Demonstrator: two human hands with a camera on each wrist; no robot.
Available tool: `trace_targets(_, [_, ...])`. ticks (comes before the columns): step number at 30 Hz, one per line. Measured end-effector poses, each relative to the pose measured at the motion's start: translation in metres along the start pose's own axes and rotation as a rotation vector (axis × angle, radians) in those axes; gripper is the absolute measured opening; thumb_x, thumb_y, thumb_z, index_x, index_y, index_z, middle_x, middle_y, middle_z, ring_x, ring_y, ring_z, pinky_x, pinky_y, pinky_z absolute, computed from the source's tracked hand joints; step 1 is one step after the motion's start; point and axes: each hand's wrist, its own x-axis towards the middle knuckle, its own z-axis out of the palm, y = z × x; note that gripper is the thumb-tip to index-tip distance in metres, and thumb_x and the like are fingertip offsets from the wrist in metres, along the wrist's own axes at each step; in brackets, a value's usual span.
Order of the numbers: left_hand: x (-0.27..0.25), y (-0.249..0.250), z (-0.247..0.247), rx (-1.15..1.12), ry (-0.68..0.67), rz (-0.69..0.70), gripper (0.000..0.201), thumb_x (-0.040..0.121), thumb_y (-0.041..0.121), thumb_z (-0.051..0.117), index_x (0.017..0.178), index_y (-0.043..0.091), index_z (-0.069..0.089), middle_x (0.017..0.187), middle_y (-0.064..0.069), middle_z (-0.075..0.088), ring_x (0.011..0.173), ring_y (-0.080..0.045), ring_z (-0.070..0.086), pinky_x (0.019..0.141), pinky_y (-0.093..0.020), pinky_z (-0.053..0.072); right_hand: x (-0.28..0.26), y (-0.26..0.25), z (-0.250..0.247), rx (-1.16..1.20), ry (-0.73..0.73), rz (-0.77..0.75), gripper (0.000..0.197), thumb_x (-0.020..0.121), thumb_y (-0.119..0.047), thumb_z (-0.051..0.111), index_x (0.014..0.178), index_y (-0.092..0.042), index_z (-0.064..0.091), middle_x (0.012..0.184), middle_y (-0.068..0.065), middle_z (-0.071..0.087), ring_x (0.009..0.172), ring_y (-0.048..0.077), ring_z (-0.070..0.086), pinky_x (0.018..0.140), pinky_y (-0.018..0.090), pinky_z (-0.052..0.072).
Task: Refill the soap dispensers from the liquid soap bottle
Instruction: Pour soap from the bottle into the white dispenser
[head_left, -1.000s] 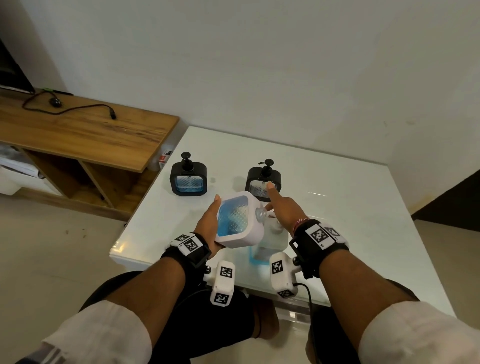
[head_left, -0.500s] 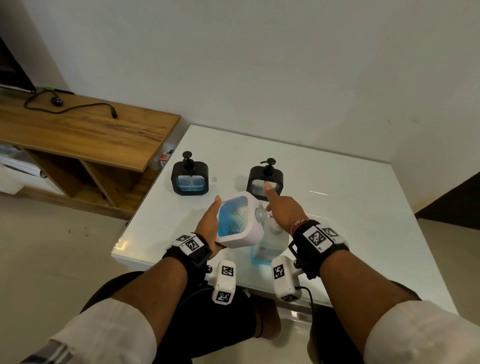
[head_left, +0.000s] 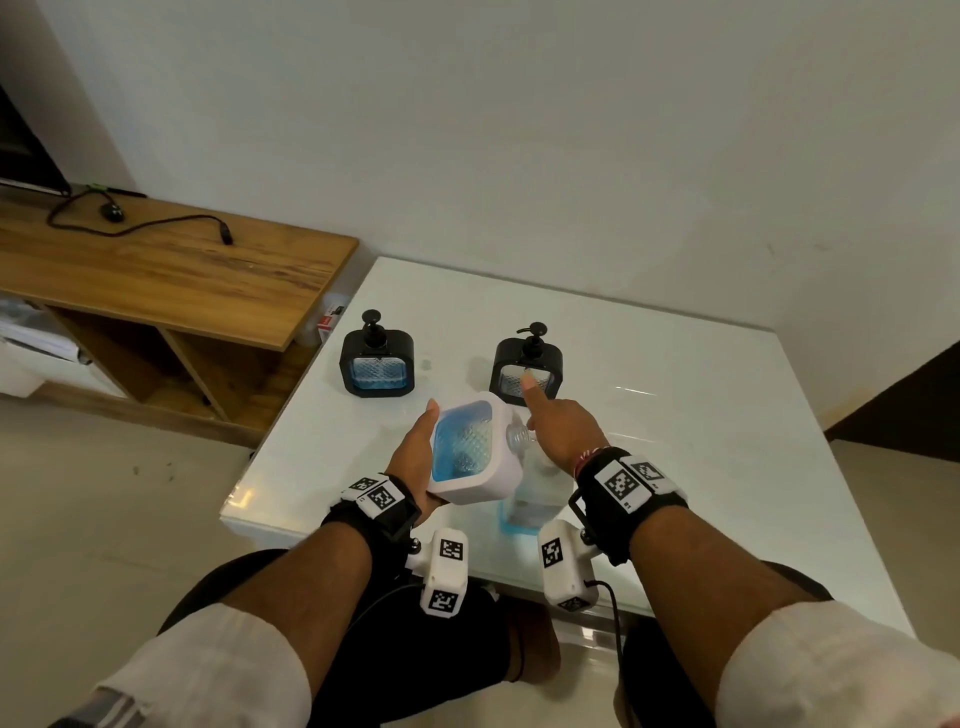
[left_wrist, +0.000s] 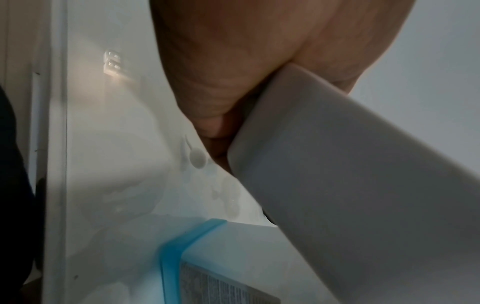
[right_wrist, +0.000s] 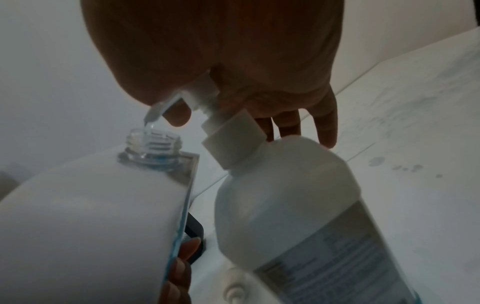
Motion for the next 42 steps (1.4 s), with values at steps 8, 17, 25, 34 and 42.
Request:
trace_targets(8, [-0.002,-0.001,-0.001,0.032,0.015,0.003,0.046,0.103,0.063,0.034,0.124,0.031,0.059,0.123,-0.013,0.067,0.105,-0.03,0.065,0.072,-0.042,0.062,-0.002,0.001,-0.008,0.044,0.023,-0.035,0.076,0.099,-0.06,0.016,0.103,-0.003,0.065,0.116,0.016,0.065,0.105,0.028,0.059,0.093,0.035,0.039])
trace_targets(17, [-0.001,-0.001,0.0,0.02,0.031,-0.003,0.054,0.101,0.066,0.038,0.135,0.029,0.057,0.136,-0.017,0.063,0.107,-0.033,0.065,0.077,-0.045,0.06,0.002,0.002,-0.002,-0.027,-0.008,0.002,0.076,0.098,-0.063,0.019,0.116,-0.005,0.065,0.123,0.014,0.062,0.112,0.029,0.056,0.092,0.034,0.036])
trace_targets(25, [0.001,0.0,0.001,0.04,0.035,-0.01,0.051,0.102,0.064,0.036,0.135,0.031,0.056,0.133,-0.014,0.064,0.112,-0.033,0.064,0.074,-0.044,0.061,0.001,0.001,-0.005,0.022,0.017,-0.009,0.075,0.097,-0.064,0.02,0.113,-0.006,0.066,0.12,0.014,0.063,0.108,0.028,0.057,0.09,0.033,0.037])
trace_targets(34, [-0.002,-0.001,0.0,0.032,0.04,0.005,0.049,0.101,0.065,0.037,0.125,0.03,0.061,0.125,-0.014,0.068,0.105,-0.032,0.066,0.076,-0.045,0.059,-0.002,-0.003,-0.004,-0.008,0.0,-0.006,0.072,0.099,-0.06,0.022,0.125,-0.005,0.061,0.129,0.013,0.06,0.117,0.029,0.054,0.096,0.034,0.036])
trace_targets(42, [-0.001,0.0,0.0,0.032,0.027,0.007,0.052,0.101,0.064,0.038,0.133,0.029,0.058,0.125,-0.014,0.068,0.104,-0.031,0.066,0.071,-0.042,0.061,0.001,-0.008,-0.012,0.156,0.12,-0.13,0.051,0.1,-0.039,0.042,0.096,0.005,0.067,0.097,0.019,0.069,0.097,0.033,0.064,0.093,0.044,0.048])
